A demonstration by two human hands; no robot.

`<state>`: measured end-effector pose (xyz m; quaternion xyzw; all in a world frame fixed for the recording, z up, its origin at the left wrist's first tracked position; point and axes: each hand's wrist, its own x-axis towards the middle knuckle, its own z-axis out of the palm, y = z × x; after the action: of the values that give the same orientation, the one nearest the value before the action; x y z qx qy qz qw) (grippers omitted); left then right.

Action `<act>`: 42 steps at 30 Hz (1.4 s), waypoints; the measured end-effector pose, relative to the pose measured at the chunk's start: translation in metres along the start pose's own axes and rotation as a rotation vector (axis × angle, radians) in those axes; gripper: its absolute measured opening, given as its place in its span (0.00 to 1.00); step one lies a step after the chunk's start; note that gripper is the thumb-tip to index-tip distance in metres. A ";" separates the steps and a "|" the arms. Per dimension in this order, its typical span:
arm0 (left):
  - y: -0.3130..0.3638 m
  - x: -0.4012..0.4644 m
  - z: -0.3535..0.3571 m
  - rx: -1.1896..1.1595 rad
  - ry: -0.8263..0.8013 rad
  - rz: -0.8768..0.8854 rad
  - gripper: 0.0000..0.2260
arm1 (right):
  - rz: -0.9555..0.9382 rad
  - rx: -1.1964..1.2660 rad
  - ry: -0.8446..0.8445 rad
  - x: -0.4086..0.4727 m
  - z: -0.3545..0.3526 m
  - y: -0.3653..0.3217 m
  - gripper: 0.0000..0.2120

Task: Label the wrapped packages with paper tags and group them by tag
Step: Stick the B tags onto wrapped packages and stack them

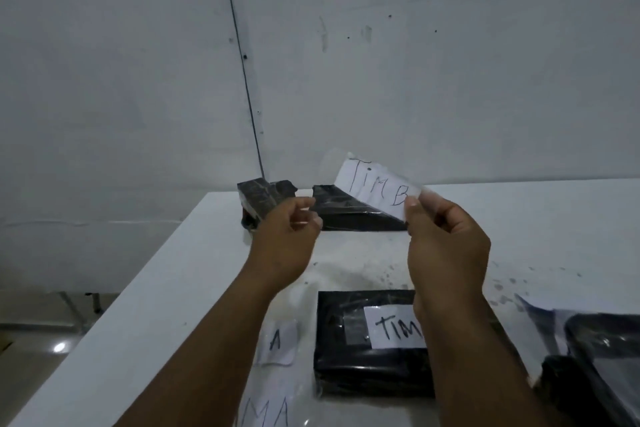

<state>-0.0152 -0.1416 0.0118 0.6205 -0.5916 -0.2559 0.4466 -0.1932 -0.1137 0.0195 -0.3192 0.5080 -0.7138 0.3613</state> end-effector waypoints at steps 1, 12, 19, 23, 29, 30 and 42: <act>-0.004 0.010 0.009 0.054 -0.052 0.003 0.16 | -0.001 -0.011 0.009 0.003 0.002 0.003 0.06; -0.051 0.088 0.080 0.793 -0.264 0.178 0.35 | 0.123 0.027 0.035 0.022 0.006 0.049 0.08; -0.040 0.089 0.089 0.960 -0.017 0.351 0.33 | 0.155 0.080 0.020 0.023 0.003 0.048 0.06; -0.049 0.092 0.095 0.822 -0.054 0.279 0.49 | 0.149 0.092 0.006 0.019 0.003 0.046 0.06; -0.049 0.098 0.101 1.038 -0.124 0.199 0.59 | 0.153 0.122 0.017 0.016 0.002 0.041 0.04; -0.045 0.096 0.099 1.049 -0.120 0.200 0.59 | 0.150 0.136 0.017 0.016 0.002 0.039 0.04; 0.008 0.031 0.033 0.580 0.037 0.424 0.37 | 0.018 0.171 -0.074 -0.017 0.003 0.001 0.06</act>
<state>-0.0421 -0.1785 0.0100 0.5895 -0.7470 0.0324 0.3057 -0.1812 -0.1015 0.0175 -0.3087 0.4342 -0.7391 0.4123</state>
